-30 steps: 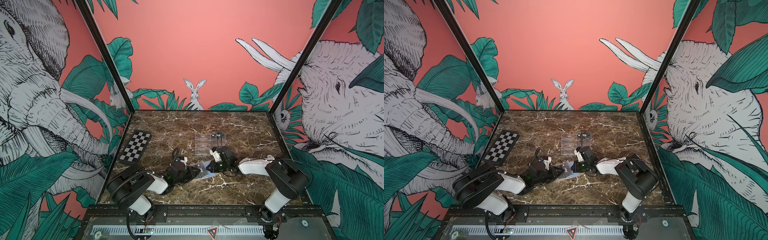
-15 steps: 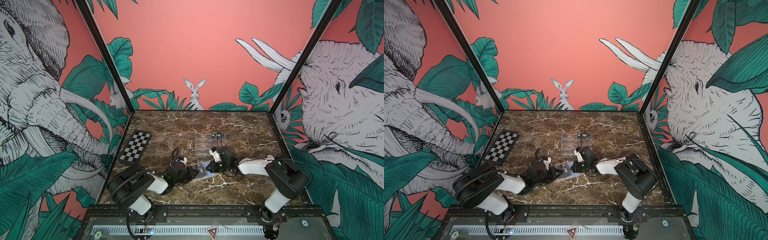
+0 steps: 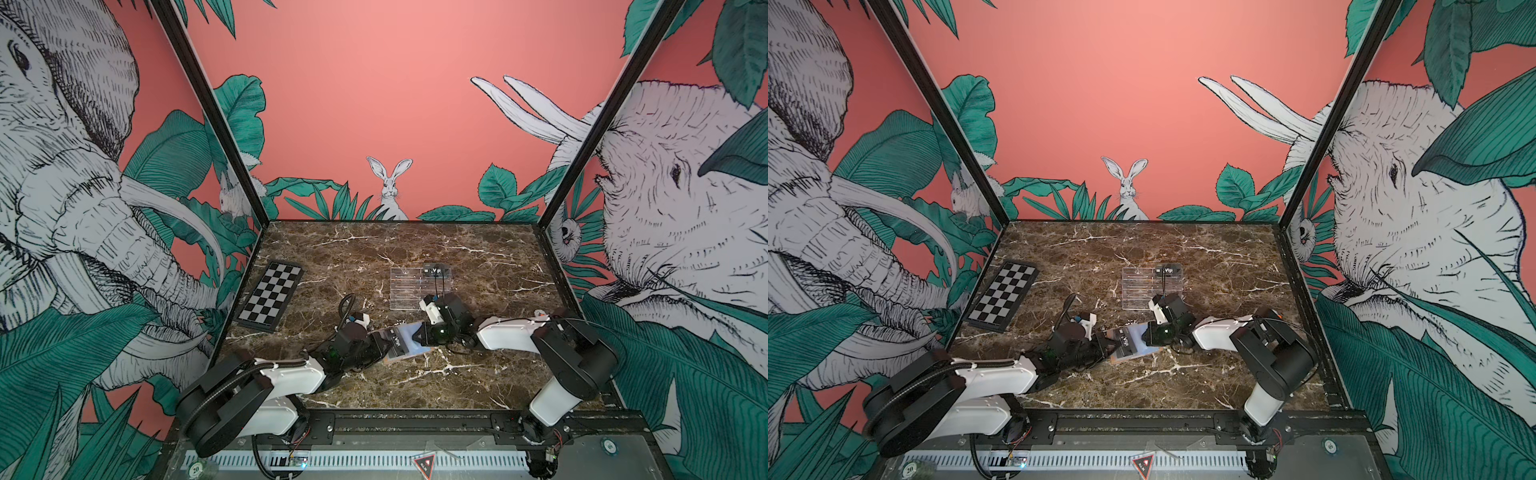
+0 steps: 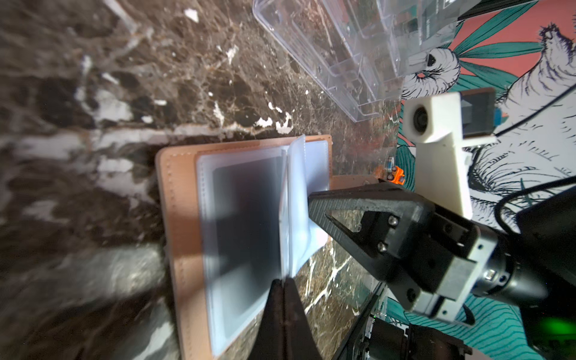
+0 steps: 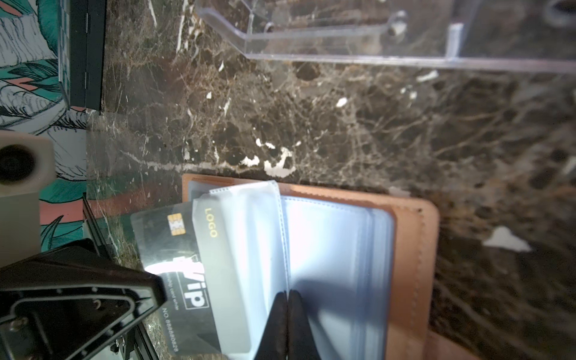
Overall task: Take the credit cards out of the card holder
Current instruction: Take out the credit card from the card slot, then place the credit card in the storage box.
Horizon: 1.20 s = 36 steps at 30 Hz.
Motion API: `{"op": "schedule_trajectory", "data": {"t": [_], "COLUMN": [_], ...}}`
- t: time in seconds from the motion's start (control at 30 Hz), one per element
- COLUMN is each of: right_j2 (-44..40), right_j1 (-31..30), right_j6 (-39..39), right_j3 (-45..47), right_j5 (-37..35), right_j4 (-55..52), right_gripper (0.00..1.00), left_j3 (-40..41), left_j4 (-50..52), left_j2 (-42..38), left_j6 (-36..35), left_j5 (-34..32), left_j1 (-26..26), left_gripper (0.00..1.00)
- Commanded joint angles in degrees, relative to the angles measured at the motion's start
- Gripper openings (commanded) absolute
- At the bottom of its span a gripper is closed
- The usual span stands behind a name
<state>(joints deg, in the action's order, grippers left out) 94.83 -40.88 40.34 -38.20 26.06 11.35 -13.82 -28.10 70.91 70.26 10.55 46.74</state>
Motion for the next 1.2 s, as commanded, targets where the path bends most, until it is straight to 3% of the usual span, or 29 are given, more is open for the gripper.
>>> {"op": "schedule_trajectory", "data": {"t": [0.0, 0.23, 0.33, 0.57, 0.67, 0.9, 1.17], "right_j2": [-0.78, -4.76, -8.56, -17.31, -19.91, -24.71, -28.07], "right_j1": [-0.52, -0.51, -0.34, 2.26, 4.97, 11.79, 18.62], "right_j6": [-0.08, -0.71, -1.27, -2.67, -2.54, -1.59, 1.42], "right_j3": [1.72, 0.94, 1.04, 0.50, 0.06, -1.16, -1.27], "right_j5": [-2.16, -3.03, -4.81, -6.46, -4.45, 1.71, 9.49], "right_j4": [-6.18, -6.26, -6.85, -10.03, -10.04, -10.75, -7.92], "right_gripper": [0.00, 0.00, 0.17, 0.66, 0.77, 0.84, 0.85], "left_j3": [-1.83, -3.16, -3.71, -6.64, -8.86, -12.56, -17.29], "left_j4": [10.25, 13.39, 14.46, 18.81, 19.39, 11.28, -4.79], "left_j2": [-4.47, -9.09, -11.39, -17.81, -17.89, -13.51, -1.29], "left_j6": [-2.12, -2.94, -3.01, -5.15, -5.84, -5.18, -2.69], "left_j5": [-2.29, -1.81, -1.52, -1.73, -0.88, 1.30, 5.67], "left_j1": [0.10, 0.11, 0.13, 0.07, 0.06, -0.13, -0.93], "left_gripper": [0.00, 0.00, 0.00, 0.00, 0.00, 0.00, 0.00]}}
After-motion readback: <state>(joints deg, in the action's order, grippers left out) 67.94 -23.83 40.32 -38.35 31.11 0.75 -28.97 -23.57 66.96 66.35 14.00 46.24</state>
